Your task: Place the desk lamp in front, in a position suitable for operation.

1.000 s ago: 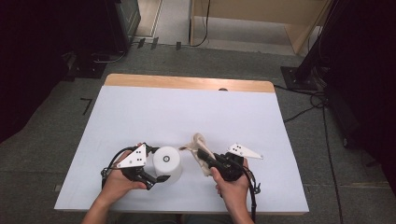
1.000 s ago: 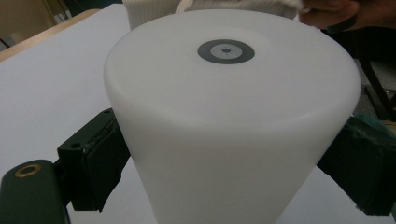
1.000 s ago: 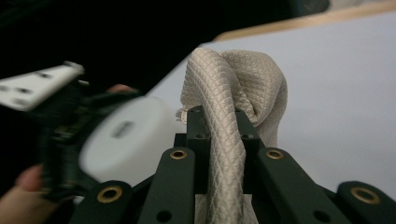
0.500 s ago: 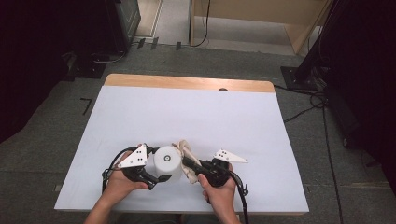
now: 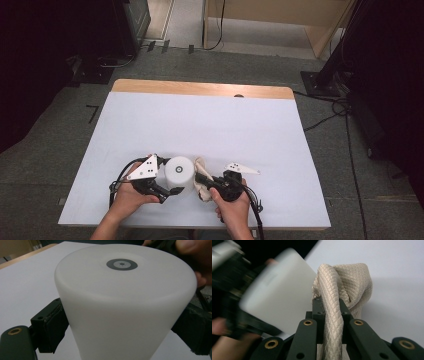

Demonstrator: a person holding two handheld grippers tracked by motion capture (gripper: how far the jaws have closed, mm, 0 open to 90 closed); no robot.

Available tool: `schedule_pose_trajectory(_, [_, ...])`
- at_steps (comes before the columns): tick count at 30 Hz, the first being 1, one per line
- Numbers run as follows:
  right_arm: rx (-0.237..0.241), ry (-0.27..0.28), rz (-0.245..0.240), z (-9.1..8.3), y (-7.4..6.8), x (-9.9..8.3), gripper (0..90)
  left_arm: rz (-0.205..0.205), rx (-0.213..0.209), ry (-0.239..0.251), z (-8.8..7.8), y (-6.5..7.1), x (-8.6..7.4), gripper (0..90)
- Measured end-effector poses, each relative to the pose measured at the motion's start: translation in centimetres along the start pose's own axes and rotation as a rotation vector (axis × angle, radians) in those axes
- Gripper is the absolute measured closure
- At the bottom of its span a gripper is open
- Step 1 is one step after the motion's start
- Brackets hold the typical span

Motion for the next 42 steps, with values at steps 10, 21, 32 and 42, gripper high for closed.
schedule_pose_trajectory(10, [0.044,0.075,-0.052,-1.3,-1.7,1.4,82.4,-0.003,0.006,0.001,0.1,0.1,0.0,8.6])
schedule_pose_trajectory(21, [-0.101,-0.059,0.009,1.2,1.2,-1.6,82.5,-0.014,0.007,0.006,0.1,0.0,-0.1,8.6])
schedule_pose_trajectory(32, [0.012,0.125,-0.103,-1.6,-2.9,1.6,82.4,-0.033,0.032,0.008,0.3,0.1,0.1,8.5])
schedule_pose_trajectory(42, [-0.102,-0.024,-0.018,1.2,1.2,-2.1,82.5,-0.018,0.051,0.002,0.1,-0.2,0.0,8.6])
Point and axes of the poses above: each handheld gripper's, and its own axes: z roughly forward along the jaws, x roughly out of its top, y roughly to its right, the point moved 3 cm from there along z, roughly forward along the jaws
